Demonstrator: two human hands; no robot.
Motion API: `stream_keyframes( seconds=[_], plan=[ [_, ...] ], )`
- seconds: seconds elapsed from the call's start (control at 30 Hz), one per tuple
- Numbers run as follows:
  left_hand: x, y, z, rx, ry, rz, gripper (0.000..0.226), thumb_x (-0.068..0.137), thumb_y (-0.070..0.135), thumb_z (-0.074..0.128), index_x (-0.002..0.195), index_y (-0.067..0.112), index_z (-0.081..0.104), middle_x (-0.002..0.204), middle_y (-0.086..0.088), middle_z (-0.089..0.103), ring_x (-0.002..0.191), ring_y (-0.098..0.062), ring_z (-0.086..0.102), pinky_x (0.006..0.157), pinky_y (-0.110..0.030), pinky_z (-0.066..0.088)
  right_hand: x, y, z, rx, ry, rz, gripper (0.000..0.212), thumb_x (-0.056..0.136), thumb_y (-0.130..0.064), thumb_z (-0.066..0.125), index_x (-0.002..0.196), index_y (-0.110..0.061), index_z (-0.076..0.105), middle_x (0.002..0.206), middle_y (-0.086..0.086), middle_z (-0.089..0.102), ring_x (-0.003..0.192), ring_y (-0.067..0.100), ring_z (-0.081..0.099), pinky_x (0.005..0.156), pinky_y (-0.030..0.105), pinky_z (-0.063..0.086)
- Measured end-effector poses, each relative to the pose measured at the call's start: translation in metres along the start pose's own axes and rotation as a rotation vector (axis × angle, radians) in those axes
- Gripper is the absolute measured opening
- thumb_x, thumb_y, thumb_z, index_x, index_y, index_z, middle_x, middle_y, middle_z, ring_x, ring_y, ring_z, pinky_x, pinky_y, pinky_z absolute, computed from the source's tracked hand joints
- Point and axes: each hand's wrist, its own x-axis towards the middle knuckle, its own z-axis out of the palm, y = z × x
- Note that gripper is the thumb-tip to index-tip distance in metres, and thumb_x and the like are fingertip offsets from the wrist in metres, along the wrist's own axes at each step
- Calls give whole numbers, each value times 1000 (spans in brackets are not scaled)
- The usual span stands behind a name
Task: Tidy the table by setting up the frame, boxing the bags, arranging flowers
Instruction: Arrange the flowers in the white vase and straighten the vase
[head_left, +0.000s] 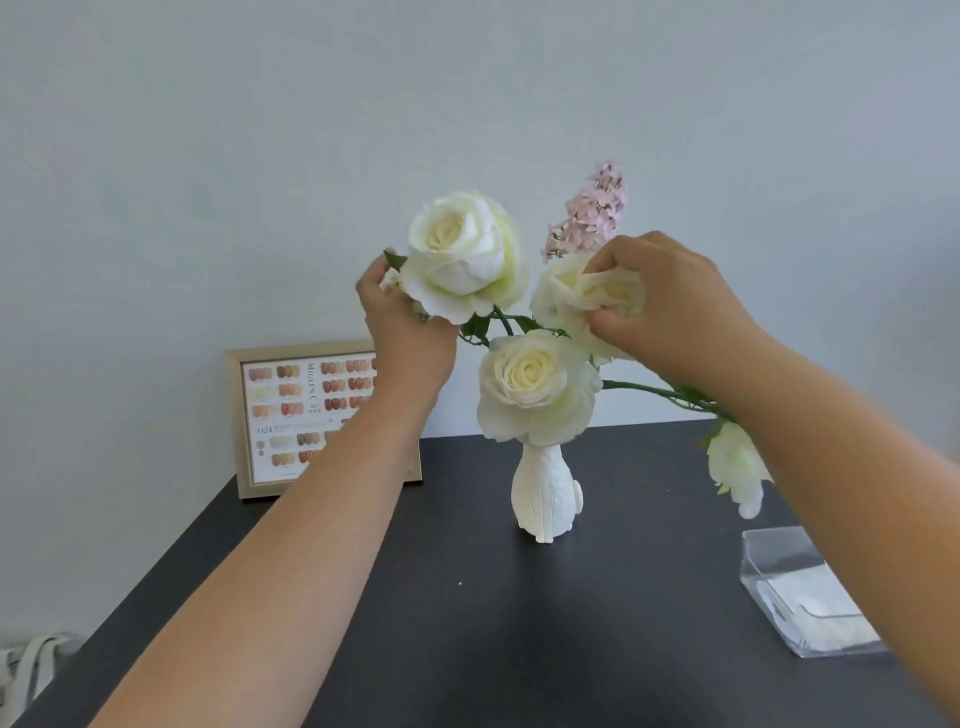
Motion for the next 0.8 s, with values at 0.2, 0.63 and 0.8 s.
stream_keyframes(
  seconds=[0.2,0.63,0.8],
  plan=[
    [-24,2,14,192,-14,9,43,66,27,72,87,59,51,139,-23,46,123,-41,48,101,-54,45,16,-1,-2,59,-159,67,15,77,-23,66,89,-27,60,81,-9,60,68,7,52,53,23,38],
    [-22,-12,-2,368,-450,-209,33,71,33,65,102,24,67,128,-9,56,113,-27,58,98,-50,50,-4,15,22,-30,-365,137,22,85,-27,62,105,-35,57,95,-1,64,75,14,58,58,24,41],
    [-20,-17,-27,132,-369,-195,51,75,17,64,113,51,62,135,6,53,124,-21,53,99,-43,47,-29,19,-12,-57,-228,79,40,80,-46,62,119,-48,51,114,-11,60,105,14,50,77,30,36]
  ],
)
